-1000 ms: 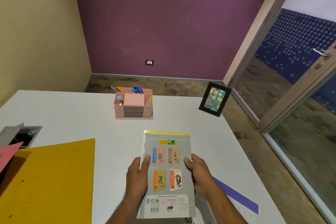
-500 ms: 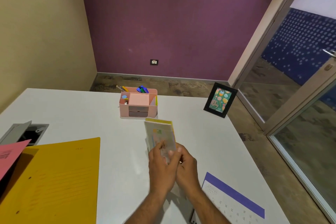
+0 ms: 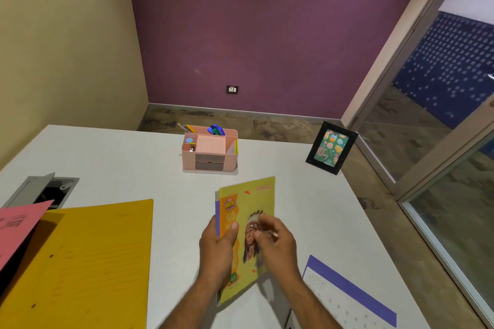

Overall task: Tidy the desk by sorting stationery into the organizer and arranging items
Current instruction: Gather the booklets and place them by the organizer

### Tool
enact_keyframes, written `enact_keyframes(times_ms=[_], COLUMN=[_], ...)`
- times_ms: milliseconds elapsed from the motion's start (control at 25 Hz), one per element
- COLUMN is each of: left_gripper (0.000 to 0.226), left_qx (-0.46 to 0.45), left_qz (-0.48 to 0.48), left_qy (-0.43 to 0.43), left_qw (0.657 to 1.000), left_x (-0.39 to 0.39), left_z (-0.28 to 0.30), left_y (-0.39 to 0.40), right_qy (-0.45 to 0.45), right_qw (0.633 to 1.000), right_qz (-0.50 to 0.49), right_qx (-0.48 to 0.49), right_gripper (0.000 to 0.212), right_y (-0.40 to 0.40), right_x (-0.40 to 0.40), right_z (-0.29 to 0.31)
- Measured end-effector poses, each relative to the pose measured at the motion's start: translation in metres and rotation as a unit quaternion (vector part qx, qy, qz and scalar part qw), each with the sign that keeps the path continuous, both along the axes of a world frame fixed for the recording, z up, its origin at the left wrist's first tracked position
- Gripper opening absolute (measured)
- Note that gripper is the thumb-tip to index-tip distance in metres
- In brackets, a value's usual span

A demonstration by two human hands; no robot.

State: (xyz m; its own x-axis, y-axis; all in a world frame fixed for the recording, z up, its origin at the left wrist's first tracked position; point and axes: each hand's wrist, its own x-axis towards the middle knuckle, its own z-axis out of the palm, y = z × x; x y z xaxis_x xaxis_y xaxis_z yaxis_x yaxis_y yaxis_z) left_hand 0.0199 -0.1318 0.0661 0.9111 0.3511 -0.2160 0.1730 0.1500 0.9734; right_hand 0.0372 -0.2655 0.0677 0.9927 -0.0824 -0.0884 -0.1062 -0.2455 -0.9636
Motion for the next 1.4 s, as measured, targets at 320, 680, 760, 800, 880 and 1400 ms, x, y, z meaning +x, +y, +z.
enact_keyframes(times_ms=[320,680,760,800,880,1400], left_gripper=[0.024,0.029,0.031,0.033,0.035,0.032], left_qx=[0.010,0.031,0.046,0.046,0.022,0.270], left_qz=[-0.121,-0.115,-0.125,-0.130,-0.136,-0.093], left_qy=[-0.023,-0.010,-0.017,-0.016,0.002,0.134], left_qw=[0.992,0.993,0.991,0.990,0.991,0.949], left_x=[-0.001,-0.001,-0.002,-0.003,-0.008,-0.003], left_z=[-0.011,-0.029,-0.024,-0.022,-0.023,-0.057], left_y=[0.030,0.051,0.051,0.051,0.049,0.087], right_qy=[0.065,0.052,0.059,0.069,0.086,0.088], right_qw=[0.994,0.997,0.997,0.997,0.995,0.977], right_qz=[0.000,-0.046,-0.041,-0.041,-0.048,0.020], right_qx=[0.083,0.033,0.022,0.011,-0.027,-0.193], right_gripper=[0.034,0.039,0.043,0.043,0.039,0.053], right_y=[-0.028,-0.003,-0.003,-0.003,-0.004,0.036], right_x=[0.017,-0.001,-0.001,-0.002,-0.006,0.011], right_z=[-0.015,-0.026,-0.029,-0.033,-0.046,-0.062])
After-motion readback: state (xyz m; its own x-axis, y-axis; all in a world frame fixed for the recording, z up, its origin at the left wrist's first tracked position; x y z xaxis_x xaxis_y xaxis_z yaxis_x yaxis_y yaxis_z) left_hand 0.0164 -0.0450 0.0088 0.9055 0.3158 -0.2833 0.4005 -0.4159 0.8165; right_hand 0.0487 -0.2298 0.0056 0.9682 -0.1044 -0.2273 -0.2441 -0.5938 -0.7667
